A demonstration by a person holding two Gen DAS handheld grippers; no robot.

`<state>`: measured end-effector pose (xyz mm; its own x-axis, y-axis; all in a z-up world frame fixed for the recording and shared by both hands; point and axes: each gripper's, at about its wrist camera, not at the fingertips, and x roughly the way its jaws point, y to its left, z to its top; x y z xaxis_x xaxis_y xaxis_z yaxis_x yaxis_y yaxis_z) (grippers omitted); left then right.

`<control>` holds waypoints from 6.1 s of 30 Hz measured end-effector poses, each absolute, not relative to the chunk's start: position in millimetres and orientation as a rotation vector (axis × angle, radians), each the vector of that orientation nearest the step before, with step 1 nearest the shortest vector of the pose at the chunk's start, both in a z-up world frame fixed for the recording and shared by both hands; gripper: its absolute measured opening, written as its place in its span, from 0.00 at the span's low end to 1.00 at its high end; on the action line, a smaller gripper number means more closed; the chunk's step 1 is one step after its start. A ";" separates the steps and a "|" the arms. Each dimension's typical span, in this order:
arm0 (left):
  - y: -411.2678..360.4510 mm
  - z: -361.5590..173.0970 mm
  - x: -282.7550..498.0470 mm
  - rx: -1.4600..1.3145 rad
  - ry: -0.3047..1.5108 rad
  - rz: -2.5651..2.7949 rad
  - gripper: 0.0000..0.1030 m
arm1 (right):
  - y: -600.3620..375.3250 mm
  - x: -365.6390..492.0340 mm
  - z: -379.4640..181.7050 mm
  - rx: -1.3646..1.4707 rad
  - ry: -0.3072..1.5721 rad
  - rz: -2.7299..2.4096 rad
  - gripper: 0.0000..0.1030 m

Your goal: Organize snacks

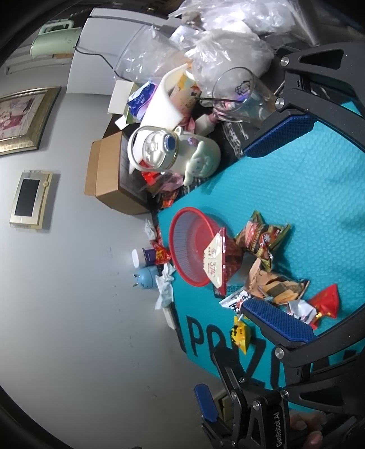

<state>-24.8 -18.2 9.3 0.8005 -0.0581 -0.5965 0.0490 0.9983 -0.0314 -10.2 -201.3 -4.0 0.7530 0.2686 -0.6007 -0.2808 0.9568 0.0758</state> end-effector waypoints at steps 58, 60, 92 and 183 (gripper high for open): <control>22.1 -97.8 -64.7 -0.073 0.867 0.074 1.00 | -156.9 -22.3 -114.8 -0.029 0.903 0.608 0.87; 27.4 -105.0 -66.8 -0.079 0.878 0.083 1.00 | -150.7 -18.4 -123.3 -0.035 0.925 0.626 0.85; -8.7 -127.2 -30.1 -0.136 0.936 -0.094 1.00 | -171.9 -24.4 -131.8 -0.119 0.973 0.676 0.31; -58.9 16.1 106.9 0.005 0.545 -0.220 0.48 | -209.7 107.8 4.6 -0.035 0.587 0.615 0.31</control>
<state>106.9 -58.9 16.1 0.8323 -0.2066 -0.5144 0.2093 0.9764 -0.0536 107.8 -209.7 4.6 0.6597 0.5339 -0.5289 -0.5532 0.8213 0.1391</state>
